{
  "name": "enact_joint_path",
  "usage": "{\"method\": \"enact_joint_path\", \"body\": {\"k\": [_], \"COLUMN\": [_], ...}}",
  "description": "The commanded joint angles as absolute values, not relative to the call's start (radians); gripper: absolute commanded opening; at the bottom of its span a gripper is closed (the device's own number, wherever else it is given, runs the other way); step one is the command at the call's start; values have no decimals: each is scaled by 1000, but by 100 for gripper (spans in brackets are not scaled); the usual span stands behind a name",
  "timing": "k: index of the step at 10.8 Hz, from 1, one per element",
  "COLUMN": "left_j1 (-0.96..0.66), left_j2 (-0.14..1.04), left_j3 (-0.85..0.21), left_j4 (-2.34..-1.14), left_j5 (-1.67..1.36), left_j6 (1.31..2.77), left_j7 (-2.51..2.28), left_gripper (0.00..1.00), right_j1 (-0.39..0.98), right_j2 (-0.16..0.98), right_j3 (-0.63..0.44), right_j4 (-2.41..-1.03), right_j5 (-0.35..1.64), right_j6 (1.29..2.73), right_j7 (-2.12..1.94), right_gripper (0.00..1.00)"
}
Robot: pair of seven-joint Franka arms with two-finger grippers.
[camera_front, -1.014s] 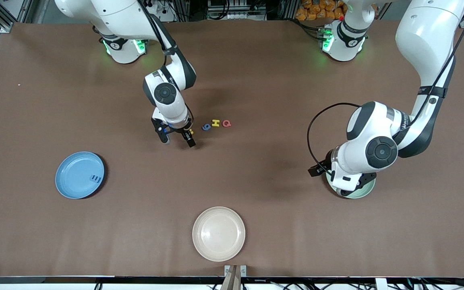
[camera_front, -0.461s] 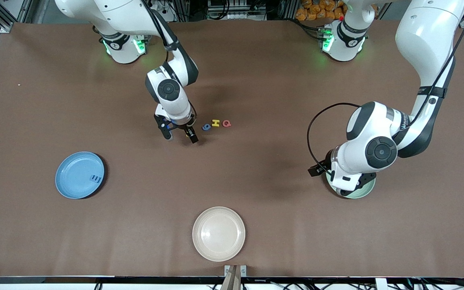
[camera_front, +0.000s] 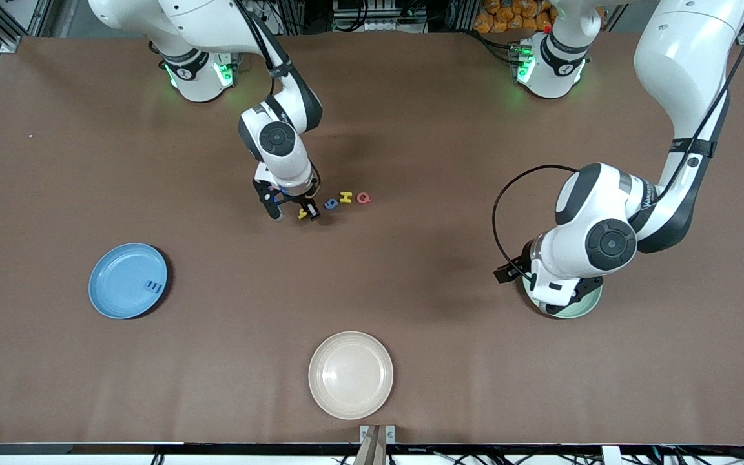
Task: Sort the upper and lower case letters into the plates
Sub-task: 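Lower the right gripper onto the yellow h and close it, then drop the h into the blue plate while the left gripper returns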
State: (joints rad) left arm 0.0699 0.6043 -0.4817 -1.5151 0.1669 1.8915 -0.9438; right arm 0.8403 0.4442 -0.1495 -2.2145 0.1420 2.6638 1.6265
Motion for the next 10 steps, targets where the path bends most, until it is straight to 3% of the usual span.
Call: {"method": "enact_joint_path", "body": {"k": [1,5,8,10], "left_j1": [67,58,55,39], "left_j2": [598,598,598,609], "left_j3": [-482,-482,-482,-482], "left_j4": [-1516,-1514,-1514,-1514], "left_j5": [156,153,152,152], "left_j6": [1881,1881,1881,1882], "left_j7": [-960,-960,-960,-991], "left_gripper": [100,100,100,100], "right_j1": [847,813,720,600], "right_j2": [423,358,314,330], "right_j3": [-153,-208,-247,-258], "right_j4": [-2252,-2244,-2151,-2096], "right_j5": [143,137,135,135], "right_j6": [2669,2623,2415,2364], "right_j7": [1635,1512,1308,1103], "right_gripper": [0,0,0,0]}}
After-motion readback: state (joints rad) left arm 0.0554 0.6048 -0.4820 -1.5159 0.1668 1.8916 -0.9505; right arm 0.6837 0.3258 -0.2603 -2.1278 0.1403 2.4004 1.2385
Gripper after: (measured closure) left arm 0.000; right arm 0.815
